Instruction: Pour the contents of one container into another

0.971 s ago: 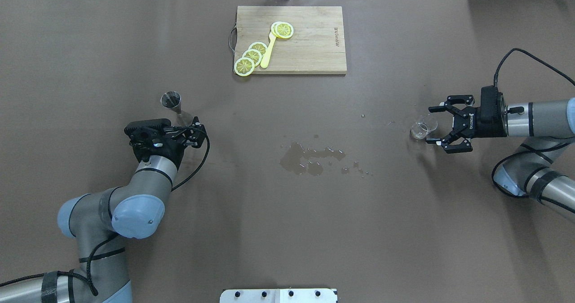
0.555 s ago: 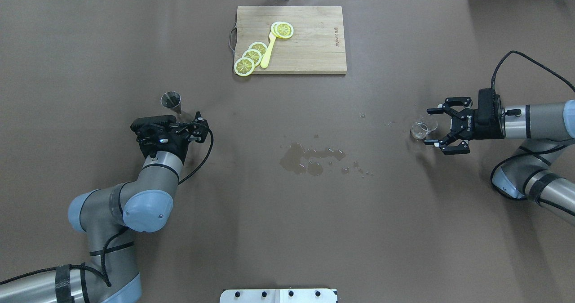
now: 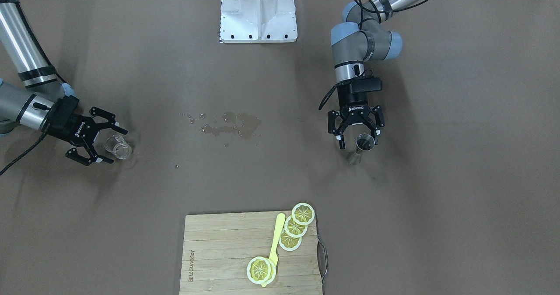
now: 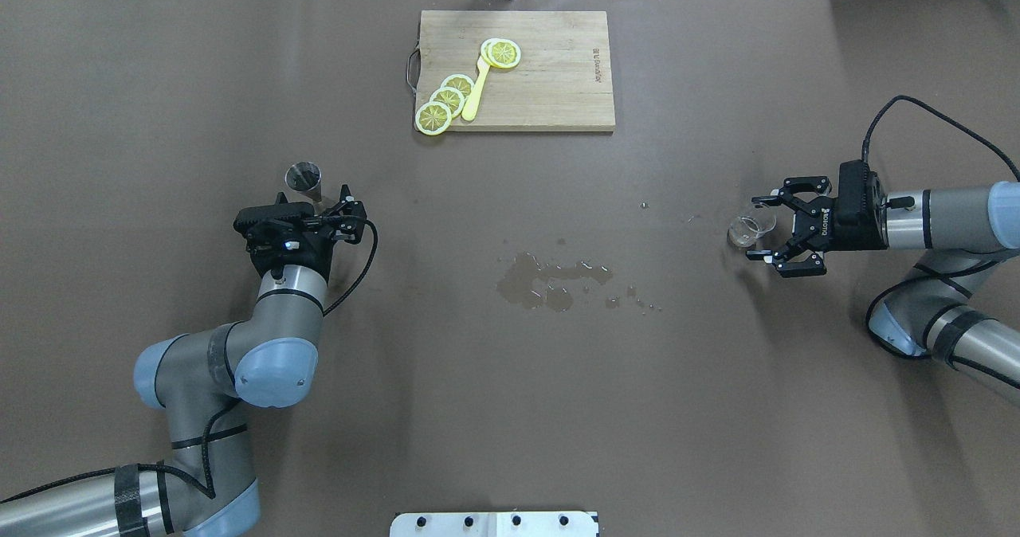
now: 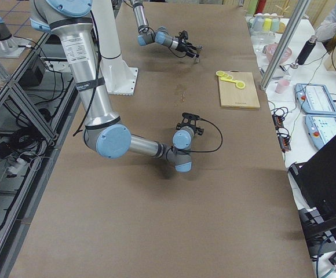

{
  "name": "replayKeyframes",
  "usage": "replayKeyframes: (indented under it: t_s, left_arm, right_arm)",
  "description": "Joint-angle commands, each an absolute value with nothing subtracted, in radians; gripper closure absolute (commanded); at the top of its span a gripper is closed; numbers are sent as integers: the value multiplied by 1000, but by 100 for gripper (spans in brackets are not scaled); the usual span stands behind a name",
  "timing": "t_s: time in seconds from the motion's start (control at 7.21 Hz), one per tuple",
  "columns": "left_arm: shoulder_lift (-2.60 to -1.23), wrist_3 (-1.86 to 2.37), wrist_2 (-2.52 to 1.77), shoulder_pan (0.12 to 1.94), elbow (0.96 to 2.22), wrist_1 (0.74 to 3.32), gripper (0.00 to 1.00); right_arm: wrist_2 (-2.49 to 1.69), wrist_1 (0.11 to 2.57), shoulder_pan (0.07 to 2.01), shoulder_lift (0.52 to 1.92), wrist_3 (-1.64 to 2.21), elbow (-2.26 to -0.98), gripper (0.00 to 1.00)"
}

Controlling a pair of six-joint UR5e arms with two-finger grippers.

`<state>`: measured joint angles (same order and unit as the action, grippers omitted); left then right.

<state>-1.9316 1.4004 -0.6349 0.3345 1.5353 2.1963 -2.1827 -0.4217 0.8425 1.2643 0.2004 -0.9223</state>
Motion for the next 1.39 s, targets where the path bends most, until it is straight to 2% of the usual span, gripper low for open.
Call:
replayKeyframes:
  t_s: [0.0,0.42,0.69,0.97,1.25]
  left_arm:
    - [-1942,1402,-606,333,1507,2195,3]
    - [-1962,1402,-604,334,1471,2195,5]
    - [-1962,1402,-604,333,1471,2195,12]
    - [-1962,1404,-592,333,1470,2195,26]
    - [-1962,1404,-592,333,1470,2195,33]
  right_arm:
    - [-2183,-400,842,1262,201,-933,6]
    - [-2192,-388,854,1264,198,-942,6]
    - [-2192,-374,857,1266,193,-942,6]
    - [-2192,-353,857,1259,190,-942,7]
    - [-2192,-336,856,1256,190,-942,9]
